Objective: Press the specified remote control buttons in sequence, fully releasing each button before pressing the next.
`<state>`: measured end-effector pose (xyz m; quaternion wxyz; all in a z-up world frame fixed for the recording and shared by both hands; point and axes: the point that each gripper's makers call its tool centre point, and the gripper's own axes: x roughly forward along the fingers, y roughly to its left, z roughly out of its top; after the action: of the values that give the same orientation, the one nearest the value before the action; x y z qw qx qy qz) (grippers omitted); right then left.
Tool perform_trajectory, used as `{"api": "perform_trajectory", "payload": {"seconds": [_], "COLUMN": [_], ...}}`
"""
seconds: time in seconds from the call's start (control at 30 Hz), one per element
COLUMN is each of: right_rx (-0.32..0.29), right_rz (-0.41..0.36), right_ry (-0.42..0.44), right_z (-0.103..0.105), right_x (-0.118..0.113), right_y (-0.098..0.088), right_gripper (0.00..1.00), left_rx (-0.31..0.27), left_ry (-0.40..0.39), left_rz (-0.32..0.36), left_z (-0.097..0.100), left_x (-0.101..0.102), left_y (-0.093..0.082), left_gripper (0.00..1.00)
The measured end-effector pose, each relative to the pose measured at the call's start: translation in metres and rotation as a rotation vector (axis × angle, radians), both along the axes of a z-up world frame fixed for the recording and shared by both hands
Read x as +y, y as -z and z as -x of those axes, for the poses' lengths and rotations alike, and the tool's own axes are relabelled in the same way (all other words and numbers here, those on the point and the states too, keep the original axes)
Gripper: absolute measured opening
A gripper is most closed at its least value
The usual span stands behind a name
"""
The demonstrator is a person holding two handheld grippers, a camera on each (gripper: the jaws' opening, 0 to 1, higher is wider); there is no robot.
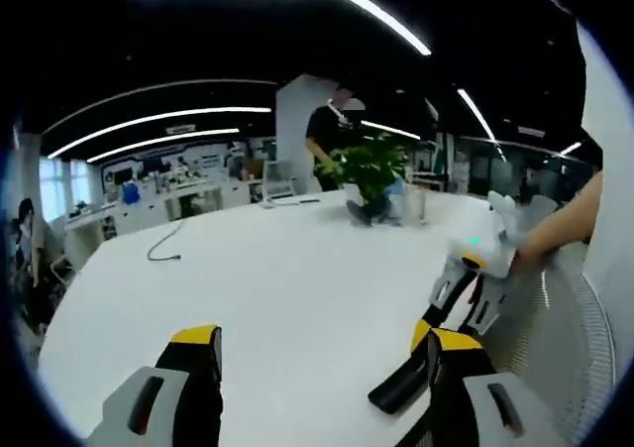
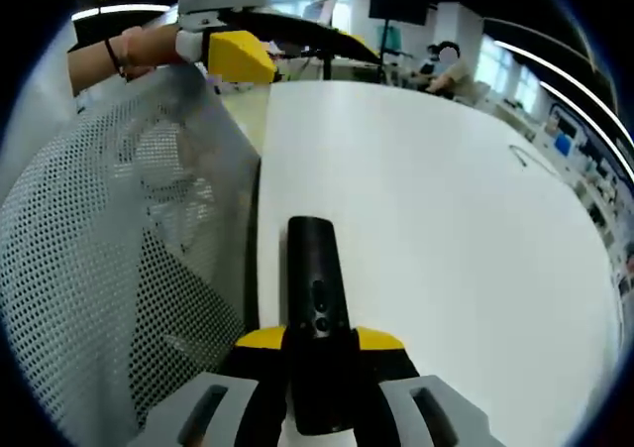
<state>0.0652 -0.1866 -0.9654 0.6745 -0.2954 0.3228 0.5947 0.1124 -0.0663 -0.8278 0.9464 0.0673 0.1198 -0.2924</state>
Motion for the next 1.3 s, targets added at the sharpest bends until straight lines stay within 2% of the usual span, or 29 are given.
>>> {"api": "perform_trajectory", "payload": {"seconds": [0.07,0.17,0.27,0.33,0.43,0.53,0.77,0.93,1.0,1.3], "right_rx": [-0.001,0.0,0.001,0.0,-0.002,-0.002,0.005,-0.01,-0.005,0.001], "right_rz": [0.001,-0.001,-0.003,-0.004,-0.008,-0.01,-0.012,0.009,0.013,0.04], "right_ry": [0.001,0.005,0.008,0.012,0.014,0.011,0.011,-0.012,-0.014,-0.032], "right_z": [0.0,0.0,-0.001,-0.001,-0.001,-0.001,-0.001,0.0,0.0,-0.011], "right_x": [0.001,0.0,0.0,0.0,0.0,0.0,0.001,0.001,0.0,0.0], "right_y": [0.0,-0.001,0.0,0.0,0.0,0.001,0.0,0.0,0.0,0.0], "right_gripper": [0.21,0.21,0.21,0.21,0.21,0.21,0.21,0.2,0.2,0.2], "left_rx": [-0.066,-0.14,-0.161,-0.207,-0.202,-0.137,-0.134,-0.156,-0.156,-0.13], "left_ry": [-0.054,-0.087,-0.136,-0.16,-0.168,-0.162,-0.169,-0.174,-0.181,-0.171], "left_rz": [0.017,0.08,0.064,0.068,0.08,0.124,0.079,0.096,0.084,0.062], "left_z": [-0.003,-0.004,-0.008,-0.011,-0.013,-0.012,-0.012,-0.01,-0.01,-0.011], "left_x": [0.006,0.008,0.015,0.018,0.02,0.02,0.022,0.023,0.024,0.023], "left_y": [-0.008,-0.019,-0.021,-0.026,-0.024,-0.016,-0.013,-0.018,-0.018,-0.012], "left_gripper": [1.0,1.0,1.0,1.0,0.99,0.94,0.94,0.94,0.94,0.93]}}
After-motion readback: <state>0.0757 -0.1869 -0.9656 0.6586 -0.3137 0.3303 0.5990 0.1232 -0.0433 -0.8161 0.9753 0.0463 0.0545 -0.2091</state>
